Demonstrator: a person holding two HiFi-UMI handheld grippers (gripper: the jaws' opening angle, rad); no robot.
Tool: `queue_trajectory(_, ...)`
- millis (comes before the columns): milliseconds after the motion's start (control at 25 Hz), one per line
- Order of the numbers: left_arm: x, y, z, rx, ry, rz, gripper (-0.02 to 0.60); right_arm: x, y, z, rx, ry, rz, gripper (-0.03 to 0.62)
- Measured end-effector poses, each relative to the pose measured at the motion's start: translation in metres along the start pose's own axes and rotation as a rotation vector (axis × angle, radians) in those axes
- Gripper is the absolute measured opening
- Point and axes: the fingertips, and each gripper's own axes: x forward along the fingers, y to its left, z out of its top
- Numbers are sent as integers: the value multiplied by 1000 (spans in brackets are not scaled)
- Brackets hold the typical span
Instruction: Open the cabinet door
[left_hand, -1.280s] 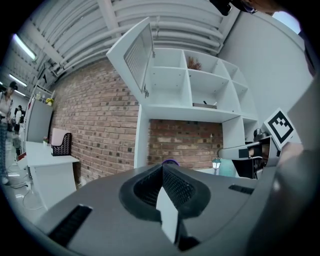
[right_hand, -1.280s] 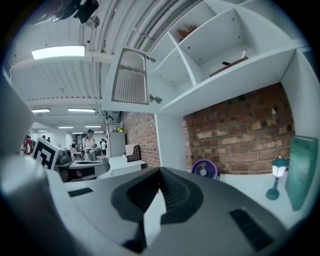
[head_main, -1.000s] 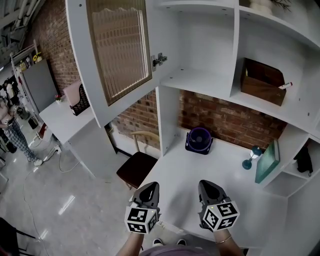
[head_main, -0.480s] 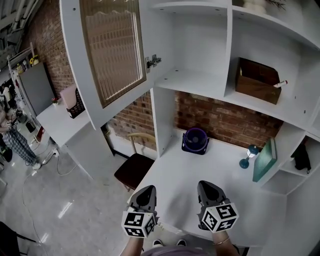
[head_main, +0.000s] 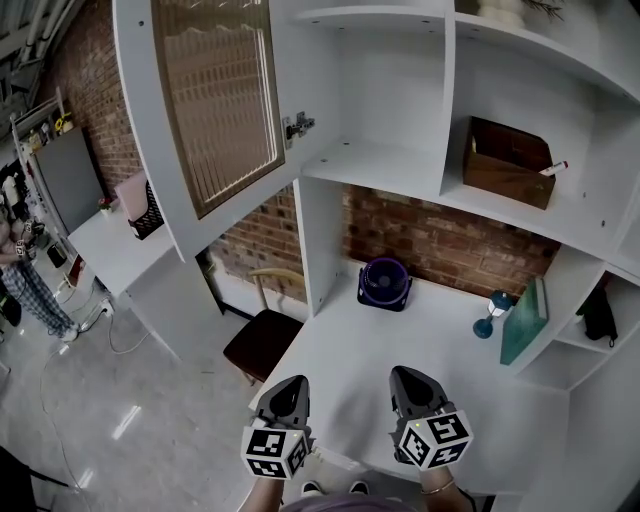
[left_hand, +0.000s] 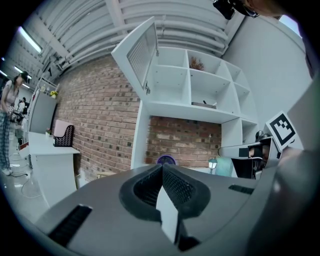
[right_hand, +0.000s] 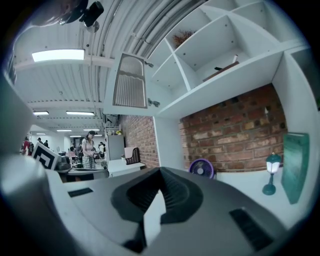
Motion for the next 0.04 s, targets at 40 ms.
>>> queue_trajectory(40, 0, -1, 1, 3, -1, -2, 3, -1, 0, 0, 2, -3, -2, 3)
